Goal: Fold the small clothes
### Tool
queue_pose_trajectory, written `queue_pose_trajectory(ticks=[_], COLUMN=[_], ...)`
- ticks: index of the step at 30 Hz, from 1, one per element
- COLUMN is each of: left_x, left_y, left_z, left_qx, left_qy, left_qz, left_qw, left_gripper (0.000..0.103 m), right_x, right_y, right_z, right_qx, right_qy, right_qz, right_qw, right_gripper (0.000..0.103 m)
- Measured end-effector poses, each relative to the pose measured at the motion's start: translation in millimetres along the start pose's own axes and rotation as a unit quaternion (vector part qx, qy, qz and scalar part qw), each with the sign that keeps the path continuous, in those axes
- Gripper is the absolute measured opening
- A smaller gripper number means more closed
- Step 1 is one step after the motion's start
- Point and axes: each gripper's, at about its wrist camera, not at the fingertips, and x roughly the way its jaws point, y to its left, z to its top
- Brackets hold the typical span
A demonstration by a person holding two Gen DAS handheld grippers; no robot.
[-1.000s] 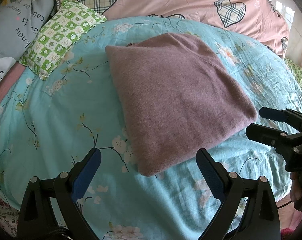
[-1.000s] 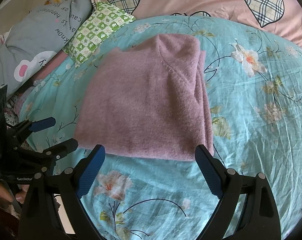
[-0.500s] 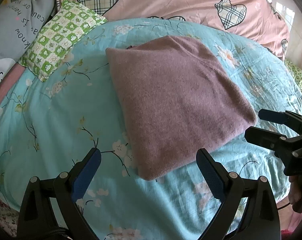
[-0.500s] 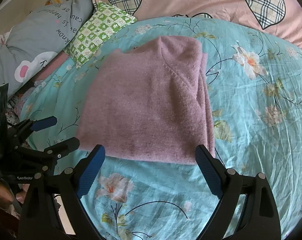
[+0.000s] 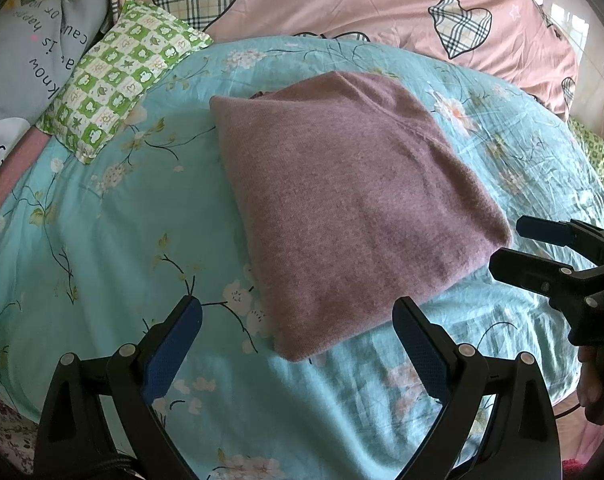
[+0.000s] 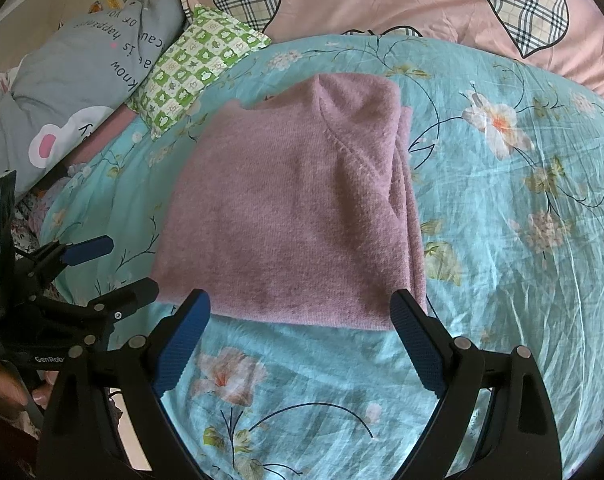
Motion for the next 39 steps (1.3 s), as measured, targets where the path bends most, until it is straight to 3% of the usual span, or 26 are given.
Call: queue_pose_trajectory(ticks=[8,39], left_x=[4.9,6.3], left_y=[3.8,19.2], left_z=[4.2,23.4], left_qx=[-0.014,-0.013], left_qy=[0.010,0.003], left_qz=[-0.017,-0.008], left_qw=[0.9997,0.9999], left_gripper=[0.096,0.096], right_x=[-0.5,2.8], right_y=[-3.4,-14.0], right_z=[8.4,19.3], right_qx=[0.001,0.012], right_qy=[-0.005,-0.006], right_qz=[0.000,0.000], right_qw=[1.000,1.000], right_gripper=[0.091,0.092])
